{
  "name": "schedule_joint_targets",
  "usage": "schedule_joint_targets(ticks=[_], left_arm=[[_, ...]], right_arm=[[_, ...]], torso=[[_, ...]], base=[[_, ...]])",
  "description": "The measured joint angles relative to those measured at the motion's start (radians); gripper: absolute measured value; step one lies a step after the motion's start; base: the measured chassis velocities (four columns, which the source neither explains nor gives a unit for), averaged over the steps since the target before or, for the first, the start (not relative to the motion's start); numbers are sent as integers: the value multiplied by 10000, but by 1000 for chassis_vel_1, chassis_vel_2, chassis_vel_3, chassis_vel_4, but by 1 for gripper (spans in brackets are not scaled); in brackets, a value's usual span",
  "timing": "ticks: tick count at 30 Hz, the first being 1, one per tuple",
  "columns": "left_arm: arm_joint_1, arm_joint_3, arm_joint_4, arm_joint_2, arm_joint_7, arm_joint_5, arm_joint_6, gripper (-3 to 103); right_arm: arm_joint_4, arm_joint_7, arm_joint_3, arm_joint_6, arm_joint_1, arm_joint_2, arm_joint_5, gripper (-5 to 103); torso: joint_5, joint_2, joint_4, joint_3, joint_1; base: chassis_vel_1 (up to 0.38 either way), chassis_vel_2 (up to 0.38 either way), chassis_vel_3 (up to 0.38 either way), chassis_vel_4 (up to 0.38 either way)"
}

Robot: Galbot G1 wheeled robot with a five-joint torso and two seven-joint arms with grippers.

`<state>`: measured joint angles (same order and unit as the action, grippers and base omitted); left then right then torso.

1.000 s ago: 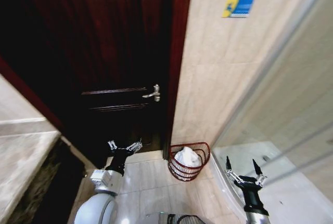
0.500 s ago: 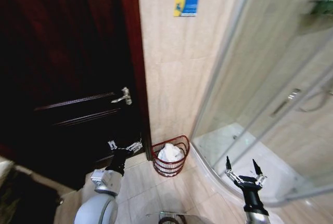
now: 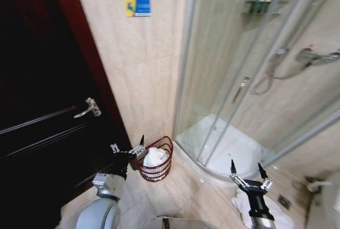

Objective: Discard the used towel into the hamper.

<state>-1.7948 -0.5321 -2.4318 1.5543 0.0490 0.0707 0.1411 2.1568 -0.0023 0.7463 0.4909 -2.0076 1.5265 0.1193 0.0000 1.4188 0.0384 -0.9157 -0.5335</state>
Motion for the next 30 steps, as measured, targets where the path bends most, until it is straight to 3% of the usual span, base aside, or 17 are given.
schedule_joint_targets(ticks=[10, 30], left_arm=[[0, 0, 0, 0, 0, 0, 0, 100], [0, 0, 0, 0, 0, 0, 0, 100]], right_arm=[[0, 0, 0, 0, 1, 0, 0, 100], [-1, 0, 0, 0, 0, 0, 0, 100]], torso=[[-1, -39, 1, 20, 20], [0, -614, 0, 323, 288]], base=[[-119, -114, -116, -126], [-128, -130, -120, -122]])
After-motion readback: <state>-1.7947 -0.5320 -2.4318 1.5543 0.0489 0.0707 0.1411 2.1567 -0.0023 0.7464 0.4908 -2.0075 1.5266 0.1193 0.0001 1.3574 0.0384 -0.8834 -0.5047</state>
